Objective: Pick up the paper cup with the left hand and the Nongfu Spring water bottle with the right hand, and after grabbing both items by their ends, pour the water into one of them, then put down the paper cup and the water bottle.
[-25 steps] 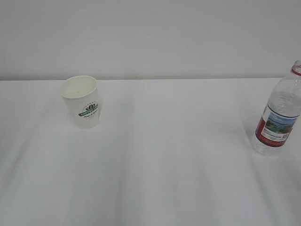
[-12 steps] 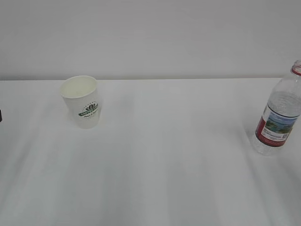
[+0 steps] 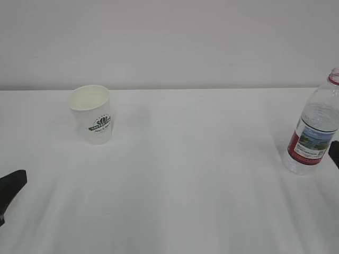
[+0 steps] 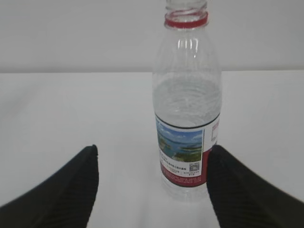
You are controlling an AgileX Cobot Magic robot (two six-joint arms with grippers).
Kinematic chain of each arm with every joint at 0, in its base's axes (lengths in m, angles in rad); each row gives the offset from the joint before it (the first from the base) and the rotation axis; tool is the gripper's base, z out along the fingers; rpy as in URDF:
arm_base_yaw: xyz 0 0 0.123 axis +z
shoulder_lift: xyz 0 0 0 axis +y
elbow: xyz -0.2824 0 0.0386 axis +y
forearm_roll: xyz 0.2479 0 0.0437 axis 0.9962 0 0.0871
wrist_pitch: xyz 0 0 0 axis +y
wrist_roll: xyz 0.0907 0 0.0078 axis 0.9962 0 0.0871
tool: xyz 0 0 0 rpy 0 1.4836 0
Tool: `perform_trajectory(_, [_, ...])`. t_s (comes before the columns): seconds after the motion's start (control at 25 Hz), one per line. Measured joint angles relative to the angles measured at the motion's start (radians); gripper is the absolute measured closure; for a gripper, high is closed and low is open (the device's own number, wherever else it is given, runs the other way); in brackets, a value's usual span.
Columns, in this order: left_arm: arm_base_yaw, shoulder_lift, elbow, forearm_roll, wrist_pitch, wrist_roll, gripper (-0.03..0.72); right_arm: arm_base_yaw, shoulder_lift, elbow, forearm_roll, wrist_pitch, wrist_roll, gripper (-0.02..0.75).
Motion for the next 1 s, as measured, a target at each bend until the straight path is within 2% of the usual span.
perform_trajectory(0.32, [0.000,0.054,0.008,0.000,-0.127,0.013,0.181,0.000,0.090,0.074,-0.011,-0.134,0.003,0.203])
perform_trajectory(0.68, [0.000,0.335,0.008,0.000,-0.384,0.010,0.181,-0.005,0.207,0.074,-0.040,-0.283,0.011,0.204])
perform_trajectory(0.84, [0.000,0.455,-0.006,0.007,-0.406,-0.022,0.181,-0.011,0.254,0.074,-0.042,-0.383,0.011,0.203])
perform_trajectory(1.0, [0.000,0.482,-0.008,0.020,-0.410,-0.031,0.181,-0.011,0.289,0.074,-0.046,-0.505,0.013,0.204])
